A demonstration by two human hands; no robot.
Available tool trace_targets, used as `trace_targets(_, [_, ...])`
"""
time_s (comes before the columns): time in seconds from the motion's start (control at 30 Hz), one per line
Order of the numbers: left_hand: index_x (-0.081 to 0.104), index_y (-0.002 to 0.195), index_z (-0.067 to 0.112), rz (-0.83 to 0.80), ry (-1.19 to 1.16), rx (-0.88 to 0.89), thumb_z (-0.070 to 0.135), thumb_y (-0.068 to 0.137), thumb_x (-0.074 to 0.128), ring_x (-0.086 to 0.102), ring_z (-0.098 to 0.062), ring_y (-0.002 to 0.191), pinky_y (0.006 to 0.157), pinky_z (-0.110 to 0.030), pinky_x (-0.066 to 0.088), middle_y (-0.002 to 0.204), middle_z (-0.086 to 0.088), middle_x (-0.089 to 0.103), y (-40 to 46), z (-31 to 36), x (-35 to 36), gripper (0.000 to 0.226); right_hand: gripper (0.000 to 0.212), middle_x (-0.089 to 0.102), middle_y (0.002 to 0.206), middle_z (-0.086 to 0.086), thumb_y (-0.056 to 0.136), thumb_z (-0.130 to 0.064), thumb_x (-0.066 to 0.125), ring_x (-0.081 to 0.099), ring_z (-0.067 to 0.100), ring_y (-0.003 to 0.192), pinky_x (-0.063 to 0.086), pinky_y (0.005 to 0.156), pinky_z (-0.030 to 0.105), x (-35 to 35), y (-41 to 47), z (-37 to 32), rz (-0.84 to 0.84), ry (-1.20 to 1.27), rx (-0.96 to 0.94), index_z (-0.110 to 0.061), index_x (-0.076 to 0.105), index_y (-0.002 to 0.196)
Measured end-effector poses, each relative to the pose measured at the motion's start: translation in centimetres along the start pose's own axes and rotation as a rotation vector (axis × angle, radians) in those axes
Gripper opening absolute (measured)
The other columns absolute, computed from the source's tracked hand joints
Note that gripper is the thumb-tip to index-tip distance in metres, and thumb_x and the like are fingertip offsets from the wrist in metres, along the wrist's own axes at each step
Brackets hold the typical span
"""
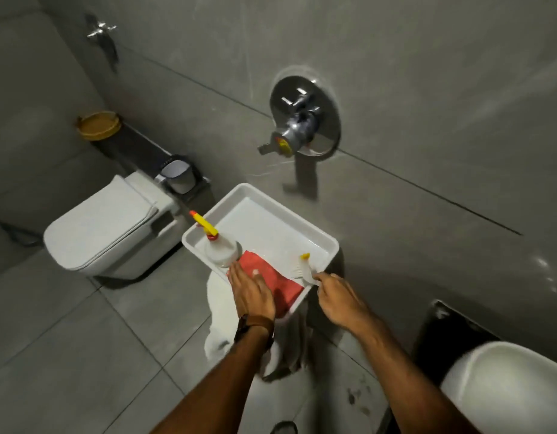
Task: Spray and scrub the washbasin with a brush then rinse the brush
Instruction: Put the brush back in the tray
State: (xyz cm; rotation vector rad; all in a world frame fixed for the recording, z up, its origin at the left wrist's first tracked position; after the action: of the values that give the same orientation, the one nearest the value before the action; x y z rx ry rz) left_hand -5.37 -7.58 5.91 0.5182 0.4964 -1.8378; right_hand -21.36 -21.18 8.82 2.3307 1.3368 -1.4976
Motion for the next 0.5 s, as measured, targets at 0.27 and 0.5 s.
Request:
trace_targets(0.27, [0.01, 0.151, -0.008, 0.028, 0.136, -0.094, 0.013, 0.1, 0.038, 0.003, -0.033, 0.152, 0.121, -0.031, -0.001, 0.162, -0.024, 0.004, 5.2, -7.0, 2.5, 0.062, 0.059, 0.053, 0.133, 0.005, 0.097, -0.011, 0.051, 0.051, 0.03, 0.117, 0.052, 0.092, 0.046, 5.0, 12.7, -1.8, -0.006, -0.271, -0.031, -0.025, 0.038, 0.153])
trace_targets(0.5, [0.001, 0.152, -0.007, 0.008, 0.23, -0.072, 0.007, 0.096, 0.04, -0.008, -0.033, 0.151, 0.117, -0.023, -0.011, 0.162, -0.022, -0.007, 6.3, -9.6, 4.9, 0.07, 0.07, 0.054, 0.131, 0.003, 0.092, -0.009, 0.057, 0.053, 0.03, 0.113, 0.046, 0.092, 0.045, 7.1, 17.5, -0.9, 0.046, -0.421, -0.069, -0.033, 0.035, 0.154])
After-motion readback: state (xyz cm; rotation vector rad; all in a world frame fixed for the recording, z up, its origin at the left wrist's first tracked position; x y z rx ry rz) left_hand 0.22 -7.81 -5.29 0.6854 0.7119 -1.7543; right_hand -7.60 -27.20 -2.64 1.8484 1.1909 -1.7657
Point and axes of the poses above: each hand's wrist, its own y-axis towards the middle knuckle, its own x-axis out of the palm, z = x × y, the point moved 8 cm from there along y, towards the middle knuckle
